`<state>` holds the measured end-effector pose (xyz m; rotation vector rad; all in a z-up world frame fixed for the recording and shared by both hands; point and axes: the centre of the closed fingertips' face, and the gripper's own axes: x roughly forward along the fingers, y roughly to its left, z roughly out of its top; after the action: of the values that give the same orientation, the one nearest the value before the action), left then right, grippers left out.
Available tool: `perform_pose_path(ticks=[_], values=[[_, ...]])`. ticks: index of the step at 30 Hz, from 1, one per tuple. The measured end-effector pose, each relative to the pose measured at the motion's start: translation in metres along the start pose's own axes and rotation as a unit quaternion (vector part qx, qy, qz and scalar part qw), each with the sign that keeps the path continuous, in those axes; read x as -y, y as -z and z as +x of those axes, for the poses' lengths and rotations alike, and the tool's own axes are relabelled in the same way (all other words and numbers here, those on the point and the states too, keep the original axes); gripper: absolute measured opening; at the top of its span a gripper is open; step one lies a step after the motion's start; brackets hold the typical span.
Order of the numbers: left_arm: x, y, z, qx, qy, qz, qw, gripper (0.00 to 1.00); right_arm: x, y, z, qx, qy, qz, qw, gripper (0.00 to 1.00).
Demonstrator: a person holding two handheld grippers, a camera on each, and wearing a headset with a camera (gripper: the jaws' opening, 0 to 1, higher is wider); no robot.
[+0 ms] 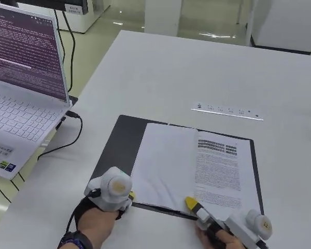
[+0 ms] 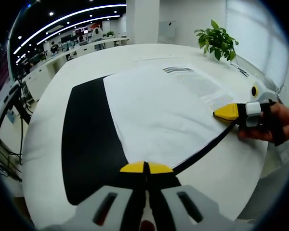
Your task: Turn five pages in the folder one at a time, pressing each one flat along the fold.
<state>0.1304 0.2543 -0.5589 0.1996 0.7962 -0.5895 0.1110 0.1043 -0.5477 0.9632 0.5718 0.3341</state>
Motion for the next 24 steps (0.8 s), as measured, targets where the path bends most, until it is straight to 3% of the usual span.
perform_pose_path(ticks=[5,9,10,14,20,24], values=[[0.002,0.000,0.001,-0.006,-0.015,0.014,0.9998,0.00,0.001,0.000,-0.002,0.010,0.012,0.017,0.9997,0.00],[0.000,0.000,0.000,-0.003,-0.024,-0.011,0.9997,0.00,0.001,0.001,-0.005,0.013,0.022,0.025,0.9994,0.00],[0.000,0.000,0.000,-0.001,-0.021,-0.027,0.9994,0.00,0.001,0.001,-0.005,0.014,0.024,0.028,0.9992,0.00],[0.003,0.002,-0.004,-0.005,-0.007,-0.046,0.9989,0.00,0.000,0.001,-0.013,0.012,0.030,0.033,0.9989,0.00],[0.009,-0.004,-0.017,0.000,-0.001,-0.065,0.9979,0.16,0.005,-0.009,-0.029,0.010,0.037,0.005,0.9993,0.01],[0.013,-0.005,-0.025,0.007,0.001,-0.070,0.9975,0.22,0.009,-0.018,-0.041,0.013,0.047,0.001,0.9988,0.09]])
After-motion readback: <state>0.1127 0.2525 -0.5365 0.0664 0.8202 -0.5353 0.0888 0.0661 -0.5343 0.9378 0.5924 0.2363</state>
